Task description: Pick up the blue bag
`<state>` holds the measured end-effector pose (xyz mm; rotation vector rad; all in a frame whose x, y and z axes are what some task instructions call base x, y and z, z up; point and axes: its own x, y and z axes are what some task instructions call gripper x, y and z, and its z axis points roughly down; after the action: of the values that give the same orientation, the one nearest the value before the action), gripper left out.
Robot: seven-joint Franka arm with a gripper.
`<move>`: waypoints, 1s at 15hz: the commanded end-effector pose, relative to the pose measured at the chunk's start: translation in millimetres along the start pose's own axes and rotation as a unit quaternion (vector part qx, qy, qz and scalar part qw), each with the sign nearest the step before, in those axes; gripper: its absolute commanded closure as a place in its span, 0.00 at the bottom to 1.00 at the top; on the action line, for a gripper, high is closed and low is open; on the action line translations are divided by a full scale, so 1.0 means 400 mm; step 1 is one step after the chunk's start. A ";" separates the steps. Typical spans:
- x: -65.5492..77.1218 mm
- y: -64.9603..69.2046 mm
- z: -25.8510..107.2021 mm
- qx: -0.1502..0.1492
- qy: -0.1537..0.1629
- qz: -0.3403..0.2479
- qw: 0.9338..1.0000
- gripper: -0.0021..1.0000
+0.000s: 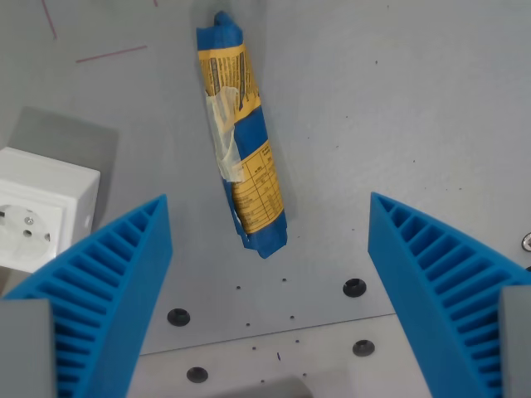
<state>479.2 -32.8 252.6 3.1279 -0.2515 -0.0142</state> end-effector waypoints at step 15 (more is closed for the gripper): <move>-0.003 -0.013 0.086 0.009 0.036 -0.065 0.997 0.00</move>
<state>482.6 -29.9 227.3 3.1303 -0.1928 -0.0394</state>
